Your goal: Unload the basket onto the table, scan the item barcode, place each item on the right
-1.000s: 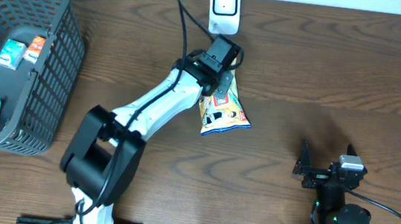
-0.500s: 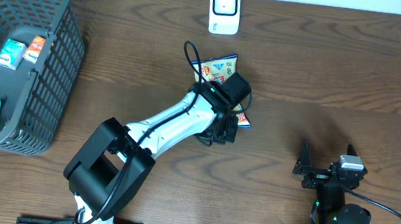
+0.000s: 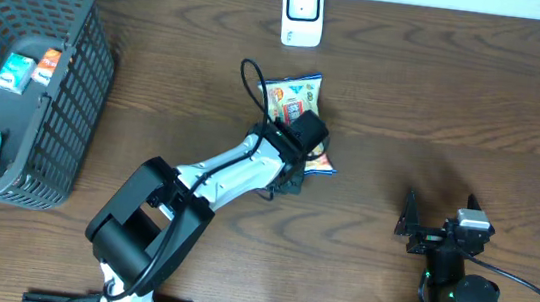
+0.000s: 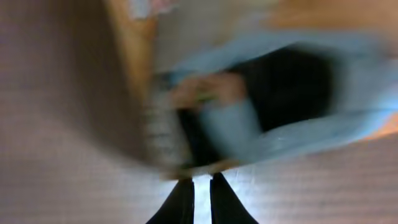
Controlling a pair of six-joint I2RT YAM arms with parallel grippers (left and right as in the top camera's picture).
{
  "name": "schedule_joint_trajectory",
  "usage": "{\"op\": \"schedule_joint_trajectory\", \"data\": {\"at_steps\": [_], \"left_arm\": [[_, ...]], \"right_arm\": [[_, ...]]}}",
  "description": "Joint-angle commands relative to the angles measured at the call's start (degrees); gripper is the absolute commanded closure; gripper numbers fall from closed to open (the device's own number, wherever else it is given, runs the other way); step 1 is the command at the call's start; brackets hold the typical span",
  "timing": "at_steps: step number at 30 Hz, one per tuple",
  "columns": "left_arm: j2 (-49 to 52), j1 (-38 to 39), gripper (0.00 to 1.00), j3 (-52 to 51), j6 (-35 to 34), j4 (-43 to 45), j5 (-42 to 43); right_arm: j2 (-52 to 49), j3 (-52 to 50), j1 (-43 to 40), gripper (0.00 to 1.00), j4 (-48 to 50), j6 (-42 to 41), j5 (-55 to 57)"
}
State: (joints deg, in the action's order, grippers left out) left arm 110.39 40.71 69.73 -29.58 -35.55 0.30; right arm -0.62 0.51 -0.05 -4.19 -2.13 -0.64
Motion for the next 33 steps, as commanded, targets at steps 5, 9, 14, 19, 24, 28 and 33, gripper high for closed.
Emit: {"op": "schedule_joint_trajectory", "data": {"at_steps": [5, 9, 14, 19, 24, 28, 33], "left_arm": [[0.8, -2.9, 0.89, -0.4, 7.1, 6.3, -7.7], [0.3, -5.9, 0.89, 0.3, 7.3, 5.9, -7.0], [-3.7, -6.3, 0.89, 3.3, 10.7, 5.9, -7.0], [-8.8, -6.3, 0.89, 3.8, 10.7, 7.1, -7.1], [-8.9, -7.2, 0.89, 3.6, 10.3, 11.2, -7.4], [-6.0, -7.2, 0.89, 3.6, 5.0, 14.4, -7.4], [-1.2, -7.1, 0.89, 3.6, -2.3, 16.6, -5.4]], "right_arm": [[0.3, -0.2, -0.3, 0.01, -0.1, -0.4, 0.1], [0.3, -0.2, -0.3, 0.01, -0.1, -0.4, 0.1], [0.3, -0.2, -0.3, 0.01, -0.1, -0.4, 0.1], [0.3, -0.2, -0.3, 0.01, -0.1, -0.4, 0.1], [0.3, -0.2, -0.3, 0.01, -0.1, -0.4, 0.1], [0.3, -0.2, -0.3, 0.01, -0.1, -0.4, 0.1], [0.3, -0.2, -0.3, 0.01, -0.1, -0.4, 0.1]]}}
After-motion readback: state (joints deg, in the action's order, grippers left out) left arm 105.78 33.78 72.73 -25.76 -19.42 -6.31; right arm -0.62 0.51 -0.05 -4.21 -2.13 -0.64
